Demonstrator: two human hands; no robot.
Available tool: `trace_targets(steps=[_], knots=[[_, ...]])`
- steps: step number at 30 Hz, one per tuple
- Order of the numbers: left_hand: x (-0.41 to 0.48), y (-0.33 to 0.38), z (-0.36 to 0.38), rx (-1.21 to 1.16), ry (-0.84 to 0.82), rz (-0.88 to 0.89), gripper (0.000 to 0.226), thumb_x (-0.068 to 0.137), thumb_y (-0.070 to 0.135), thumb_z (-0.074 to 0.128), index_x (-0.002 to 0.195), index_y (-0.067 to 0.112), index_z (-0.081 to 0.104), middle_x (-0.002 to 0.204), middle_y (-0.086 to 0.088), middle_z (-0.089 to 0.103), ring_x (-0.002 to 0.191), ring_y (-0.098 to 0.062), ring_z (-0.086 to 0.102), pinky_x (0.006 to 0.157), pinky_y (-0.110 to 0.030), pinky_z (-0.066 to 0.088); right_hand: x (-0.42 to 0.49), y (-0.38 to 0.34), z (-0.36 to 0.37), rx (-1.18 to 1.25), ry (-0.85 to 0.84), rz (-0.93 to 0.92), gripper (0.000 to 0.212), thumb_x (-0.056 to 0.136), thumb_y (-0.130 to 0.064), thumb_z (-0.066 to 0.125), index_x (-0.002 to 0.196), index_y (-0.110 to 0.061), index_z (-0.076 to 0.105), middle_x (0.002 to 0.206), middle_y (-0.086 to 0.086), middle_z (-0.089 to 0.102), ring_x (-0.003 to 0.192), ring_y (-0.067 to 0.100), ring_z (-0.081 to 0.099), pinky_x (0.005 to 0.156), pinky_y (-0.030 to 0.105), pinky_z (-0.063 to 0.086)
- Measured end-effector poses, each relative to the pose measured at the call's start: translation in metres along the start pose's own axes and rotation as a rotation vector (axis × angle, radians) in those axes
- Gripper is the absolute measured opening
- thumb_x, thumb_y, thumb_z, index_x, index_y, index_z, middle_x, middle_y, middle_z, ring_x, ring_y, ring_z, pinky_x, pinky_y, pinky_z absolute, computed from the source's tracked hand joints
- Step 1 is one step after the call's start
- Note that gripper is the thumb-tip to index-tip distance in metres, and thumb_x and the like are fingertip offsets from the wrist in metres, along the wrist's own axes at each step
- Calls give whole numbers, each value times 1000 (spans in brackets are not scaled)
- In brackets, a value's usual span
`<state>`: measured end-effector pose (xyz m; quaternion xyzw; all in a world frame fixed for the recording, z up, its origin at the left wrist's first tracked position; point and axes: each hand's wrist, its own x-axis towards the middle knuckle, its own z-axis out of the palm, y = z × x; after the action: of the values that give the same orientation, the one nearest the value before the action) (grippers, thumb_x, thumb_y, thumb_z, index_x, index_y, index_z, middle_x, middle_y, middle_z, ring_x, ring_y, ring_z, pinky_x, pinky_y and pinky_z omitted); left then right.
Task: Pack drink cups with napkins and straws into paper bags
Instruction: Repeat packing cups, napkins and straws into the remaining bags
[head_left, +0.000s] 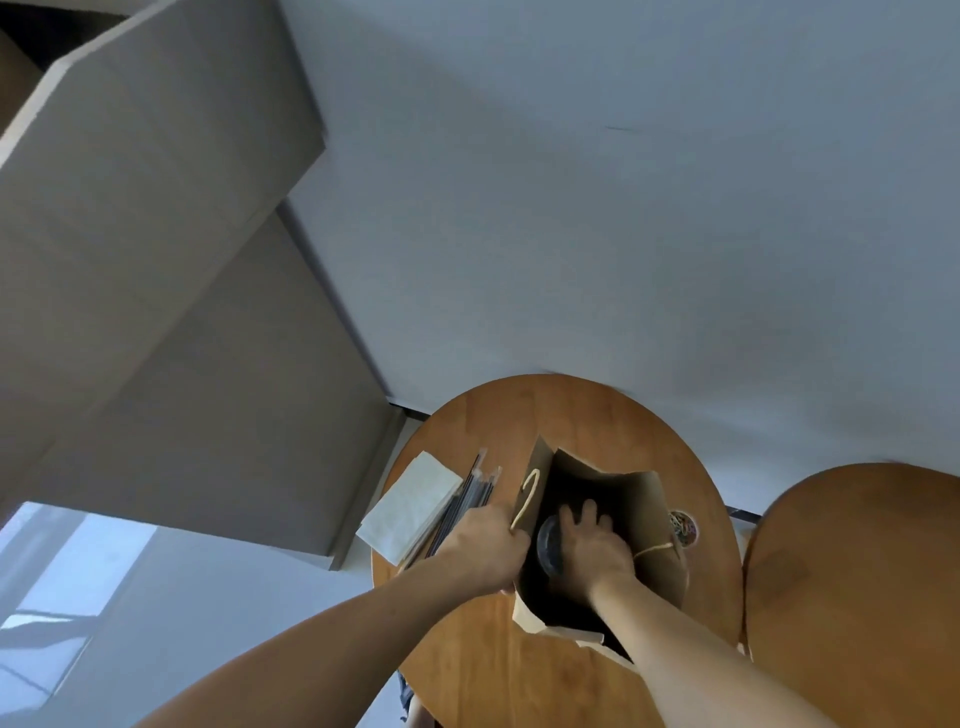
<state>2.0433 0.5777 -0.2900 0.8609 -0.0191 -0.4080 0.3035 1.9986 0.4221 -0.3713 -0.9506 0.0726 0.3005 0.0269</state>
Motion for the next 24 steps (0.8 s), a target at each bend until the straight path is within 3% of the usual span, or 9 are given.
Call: trace_targets(steps=[3, 7, 11, 14, 17, 20, 22, 24], knots=[[-2, 1, -1, 30, -6, 8, 17, 96, 30, 45, 111, 26, 52, 85, 1, 65, 58, -11, 70, 47, -16, 52, 5, -2, 13, 34, 42, -16, 85, 80, -55, 63, 145, -20, 21, 139, 17, 30, 118, 32, 46, 88, 36, 51], [-4, 8, -2, 71, -31, 24, 23, 97, 30, 46, 117, 23, 55, 94, -2, 66, 77, -17, 71, 69, -31, 63, 5, -3, 14, 56, 29, -11, 90, 81, -53, 64, 150, -21, 16, 144, 17, 25, 123, 33, 41, 92, 38, 49], [-4, 14, -4, 146, -14, 95, 15, 93, 37, 52, 102, 25, 56, 87, 0, 64, 77, -17, 68, 73, -32, 62, -4, 1, 7, 88, -4, 16, 95, 80, -51, 68, 150, -23, 11, 145, 14, 23, 125, 34, 37, 97, 41, 46], [-4, 15, -10, 201, -69, 154, 30, 86, 50, 55, 107, 28, 54, 92, 2, 64, 83, -16, 66, 79, -35, 60, -11, 0, -13, 78, -25, 26, 81, 83, -46, 68, 147, -21, 23, 144, 12, 30, 128, 32, 38, 99, 41, 44], [-5, 20, -18, 244, -140, 210, 61, 80, 57, 57, 133, 29, 45, 120, 1, 62, 100, -15, 63, 85, -33, 57, -26, 2, -47, -40, -44, 0, 58, 83, -41, 69, 132, -19, 45, 128, 10, 46, 114, 29, 47, 89, 40, 46], [-7, 29, -28, 287, -157, 262, 84, 76, 59, 62, 148, 26, 33, 145, -3, 48, 118, -21, 57, 91, -31, 52, -49, 12, -92, -50, -78, -53, 13, 83, -29, 65, 92, -19, 64, 84, 0, 60, 73, 16, 57, 60, 29, 43], [-8, 35, -36, 300, -161, 299, 90, 74, 59, 69, 149, 27, 30, 144, -1, 48, 120, -19, 55, 96, -33, 51, -65, 20, -124, 16, -108, -80, 22, 80, -30, 67, 64, -21, 56, 59, -5, 53, 51, 13, 51, 47, 24, 36], [-11, 42, -46, 292, -191, 335, 94, 74, 54, 75, 151, 28, 26, 146, 0, 46, 122, -18, 52, 98, -32, 48, -81, 26, -152, 63, -118, -79, 34, 79, -33, 68, 54, -20, 49, 50, -6, 45, 45, 15, 45, 44, 24, 33]])
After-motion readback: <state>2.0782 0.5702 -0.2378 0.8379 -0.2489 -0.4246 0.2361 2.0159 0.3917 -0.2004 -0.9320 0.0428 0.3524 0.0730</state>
